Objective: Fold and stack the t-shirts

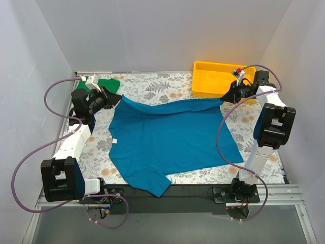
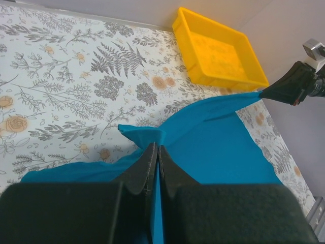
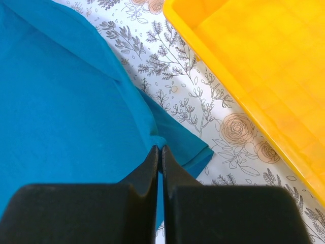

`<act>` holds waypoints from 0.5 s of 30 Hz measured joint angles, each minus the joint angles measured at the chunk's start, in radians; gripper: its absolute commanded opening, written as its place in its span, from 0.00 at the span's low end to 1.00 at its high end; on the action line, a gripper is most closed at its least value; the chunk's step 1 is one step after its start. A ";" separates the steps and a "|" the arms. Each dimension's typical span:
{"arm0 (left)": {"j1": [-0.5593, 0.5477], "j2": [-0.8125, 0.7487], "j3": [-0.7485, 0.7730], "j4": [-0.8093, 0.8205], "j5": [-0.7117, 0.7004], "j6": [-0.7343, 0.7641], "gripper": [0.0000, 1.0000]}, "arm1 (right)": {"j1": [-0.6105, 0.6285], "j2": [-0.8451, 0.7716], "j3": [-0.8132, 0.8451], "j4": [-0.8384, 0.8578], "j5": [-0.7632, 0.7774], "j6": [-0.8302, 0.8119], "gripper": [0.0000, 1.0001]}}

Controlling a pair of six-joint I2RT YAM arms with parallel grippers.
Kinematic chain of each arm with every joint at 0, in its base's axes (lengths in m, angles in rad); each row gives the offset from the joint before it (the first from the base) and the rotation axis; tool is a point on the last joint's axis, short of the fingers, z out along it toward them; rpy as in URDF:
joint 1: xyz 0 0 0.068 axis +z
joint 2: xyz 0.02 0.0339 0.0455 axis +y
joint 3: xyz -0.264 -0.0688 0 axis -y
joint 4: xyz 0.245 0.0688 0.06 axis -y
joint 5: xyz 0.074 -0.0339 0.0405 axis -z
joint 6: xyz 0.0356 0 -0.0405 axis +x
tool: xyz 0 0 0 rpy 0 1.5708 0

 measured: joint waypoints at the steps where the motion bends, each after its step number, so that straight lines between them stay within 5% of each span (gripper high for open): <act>1: 0.000 -0.002 -0.005 0.000 0.002 -0.002 0.00 | 0.000 0.000 0.000 0.001 0.002 0.000 0.01; 15: 0.000 -0.073 -0.100 -0.007 0.034 -0.028 0.00 | -0.006 0.000 -0.026 0.023 0.024 0.000 0.01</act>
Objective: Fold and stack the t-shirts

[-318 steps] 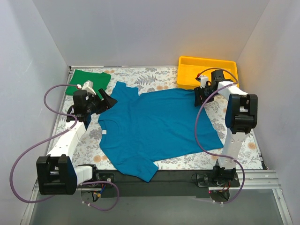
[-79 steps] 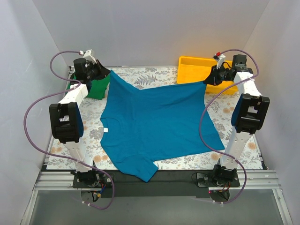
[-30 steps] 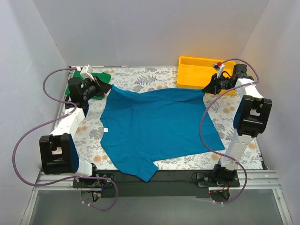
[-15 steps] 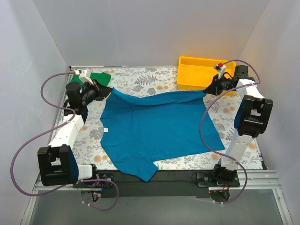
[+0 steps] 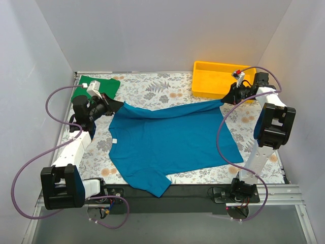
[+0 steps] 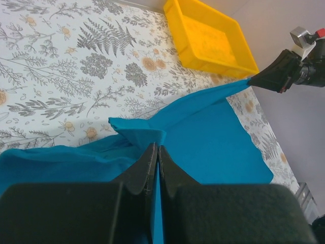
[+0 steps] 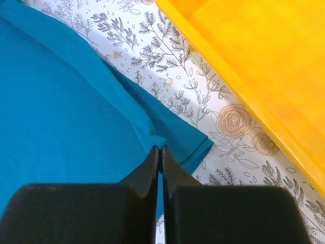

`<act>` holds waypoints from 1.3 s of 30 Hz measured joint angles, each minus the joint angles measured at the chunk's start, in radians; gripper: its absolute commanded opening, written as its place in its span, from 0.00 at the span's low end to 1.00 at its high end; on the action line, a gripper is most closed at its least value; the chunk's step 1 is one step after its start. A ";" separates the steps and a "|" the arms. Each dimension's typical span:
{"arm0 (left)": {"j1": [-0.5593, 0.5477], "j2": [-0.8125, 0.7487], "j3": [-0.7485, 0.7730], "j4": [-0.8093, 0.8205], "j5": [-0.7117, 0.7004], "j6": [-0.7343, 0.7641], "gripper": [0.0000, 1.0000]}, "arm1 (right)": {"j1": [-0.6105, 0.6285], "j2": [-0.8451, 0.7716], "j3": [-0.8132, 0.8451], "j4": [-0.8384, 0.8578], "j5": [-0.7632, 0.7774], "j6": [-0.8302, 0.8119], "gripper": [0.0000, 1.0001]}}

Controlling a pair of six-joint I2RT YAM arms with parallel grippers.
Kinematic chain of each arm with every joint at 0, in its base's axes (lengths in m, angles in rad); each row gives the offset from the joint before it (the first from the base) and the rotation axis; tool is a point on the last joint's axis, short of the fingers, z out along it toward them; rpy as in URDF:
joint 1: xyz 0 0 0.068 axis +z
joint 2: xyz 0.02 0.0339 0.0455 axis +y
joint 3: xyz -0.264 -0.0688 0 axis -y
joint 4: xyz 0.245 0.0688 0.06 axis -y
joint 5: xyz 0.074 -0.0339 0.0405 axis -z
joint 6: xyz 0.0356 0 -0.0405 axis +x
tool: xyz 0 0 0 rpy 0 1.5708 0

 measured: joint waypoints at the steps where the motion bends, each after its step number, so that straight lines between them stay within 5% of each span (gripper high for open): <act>1: 0.000 -0.007 -0.007 0.001 0.003 -0.003 0.00 | 0.000 0.000 -0.002 0.000 0.001 0.000 0.01; 23: -0.018 -0.148 -0.116 0.002 0.059 -0.079 0.00 | -0.023 0.006 -0.047 0.022 0.053 -0.002 0.02; 33: -0.023 -0.208 -0.176 -0.018 0.071 -0.098 0.00 | -0.089 0.006 -0.117 0.026 0.106 0.002 0.46; 39: -0.025 -0.225 -0.188 -0.033 0.078 -0.103 0.00 | -0.126 0.006 -0.142 0.032 0.135 0.023 0.48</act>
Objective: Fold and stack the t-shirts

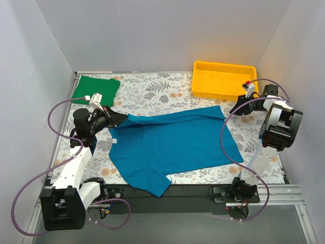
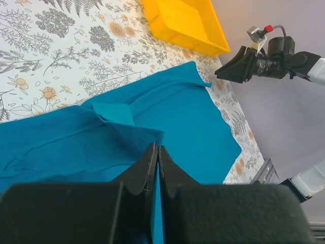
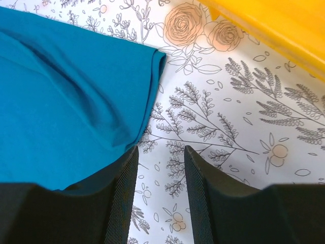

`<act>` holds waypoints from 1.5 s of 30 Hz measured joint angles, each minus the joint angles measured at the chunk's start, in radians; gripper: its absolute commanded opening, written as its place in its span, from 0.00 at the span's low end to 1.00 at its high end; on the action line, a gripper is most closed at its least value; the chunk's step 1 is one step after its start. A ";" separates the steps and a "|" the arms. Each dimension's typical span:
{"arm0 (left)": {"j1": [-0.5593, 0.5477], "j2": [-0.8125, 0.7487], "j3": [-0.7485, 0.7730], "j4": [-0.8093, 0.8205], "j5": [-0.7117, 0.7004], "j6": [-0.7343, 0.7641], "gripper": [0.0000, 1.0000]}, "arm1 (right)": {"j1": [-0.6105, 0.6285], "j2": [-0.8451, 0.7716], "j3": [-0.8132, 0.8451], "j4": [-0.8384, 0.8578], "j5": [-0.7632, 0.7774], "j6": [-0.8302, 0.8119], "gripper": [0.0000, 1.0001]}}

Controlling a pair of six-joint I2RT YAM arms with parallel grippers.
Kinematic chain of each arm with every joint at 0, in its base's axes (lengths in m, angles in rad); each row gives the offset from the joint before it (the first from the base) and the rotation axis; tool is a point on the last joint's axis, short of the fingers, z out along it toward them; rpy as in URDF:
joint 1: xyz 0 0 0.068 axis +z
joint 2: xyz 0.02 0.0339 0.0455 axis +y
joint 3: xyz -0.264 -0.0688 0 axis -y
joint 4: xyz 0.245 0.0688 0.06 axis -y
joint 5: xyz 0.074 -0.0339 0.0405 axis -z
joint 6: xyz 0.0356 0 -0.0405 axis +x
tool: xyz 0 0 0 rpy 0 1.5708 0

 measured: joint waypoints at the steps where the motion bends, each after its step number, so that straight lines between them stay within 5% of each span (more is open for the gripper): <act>1: 0.000 -0.001 -0.001 -0.001 0.001 0.000 0.00 | 0.001 0.000 -0.003 0.001 0.000 0.003 0.48; 34: -0.018 -0.110 -0.067 -0.136 0.049 -0.039 0.00 | 0.008 -0.001 -0.029 0.013 -0.011 0.016 0.50; 38: -0.019 -0.111 -0.067 -0.239 0.074 -0.056 0.29 | 0.008 -0.001 -0.029 0.013 -0.011 0.015 0.50; 45: -0.023 -0.207 -0.055 -0.376 0.092 -0.085 0.50 | 0.008 -0.019 -0.029 0.013 -0.017 0.015 0.51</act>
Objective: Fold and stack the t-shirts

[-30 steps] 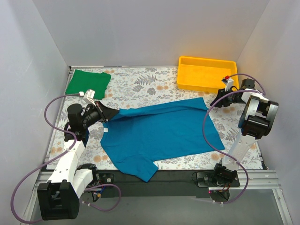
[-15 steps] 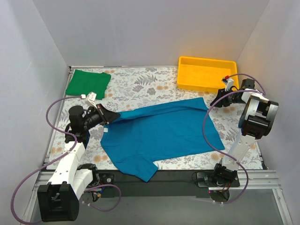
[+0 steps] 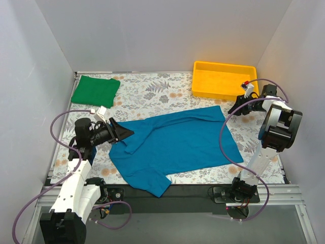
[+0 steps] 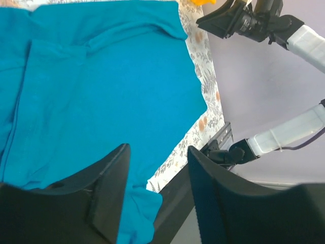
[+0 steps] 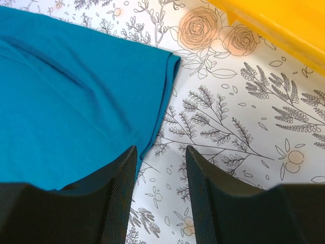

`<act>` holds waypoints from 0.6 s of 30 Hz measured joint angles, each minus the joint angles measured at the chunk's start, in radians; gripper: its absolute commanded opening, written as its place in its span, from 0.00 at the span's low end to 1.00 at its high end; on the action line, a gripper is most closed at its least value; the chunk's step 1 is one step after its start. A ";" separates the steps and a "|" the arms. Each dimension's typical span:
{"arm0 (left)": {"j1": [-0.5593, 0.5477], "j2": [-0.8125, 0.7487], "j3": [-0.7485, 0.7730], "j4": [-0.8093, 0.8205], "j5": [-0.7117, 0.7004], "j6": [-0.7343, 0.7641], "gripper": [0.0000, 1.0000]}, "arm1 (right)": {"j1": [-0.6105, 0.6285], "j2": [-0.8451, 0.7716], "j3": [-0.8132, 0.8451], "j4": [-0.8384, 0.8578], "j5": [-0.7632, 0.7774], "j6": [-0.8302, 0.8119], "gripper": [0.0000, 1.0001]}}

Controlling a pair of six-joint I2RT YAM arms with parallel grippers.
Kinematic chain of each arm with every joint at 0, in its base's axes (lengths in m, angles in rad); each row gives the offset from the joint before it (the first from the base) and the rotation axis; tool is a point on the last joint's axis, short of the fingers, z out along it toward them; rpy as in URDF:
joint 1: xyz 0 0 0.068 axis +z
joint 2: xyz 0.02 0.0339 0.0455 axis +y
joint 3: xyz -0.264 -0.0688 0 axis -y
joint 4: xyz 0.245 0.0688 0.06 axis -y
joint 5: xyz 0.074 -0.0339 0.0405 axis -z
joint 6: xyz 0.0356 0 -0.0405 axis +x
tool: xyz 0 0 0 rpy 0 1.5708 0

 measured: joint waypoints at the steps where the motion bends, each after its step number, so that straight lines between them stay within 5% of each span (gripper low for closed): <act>1: 0.000 -0.006 0.010 -0.008 -0.005 0.000 0.52 | 0.000 -0.004 0.000 0.000 -0.004 0.000 0.51; 10: -0.024 0.238 0.119 -0.022 -0.116 0.029 0.58 | 0.005 -0.011 0.000 -0.021 -0.038 -0.013 0.51; 18: -0.233 0.623 0.290 -0.068 -0.346 0.138 0.55 | 0.017 -0.015 -0.006 -0.050 -0.067 -0.025 0.51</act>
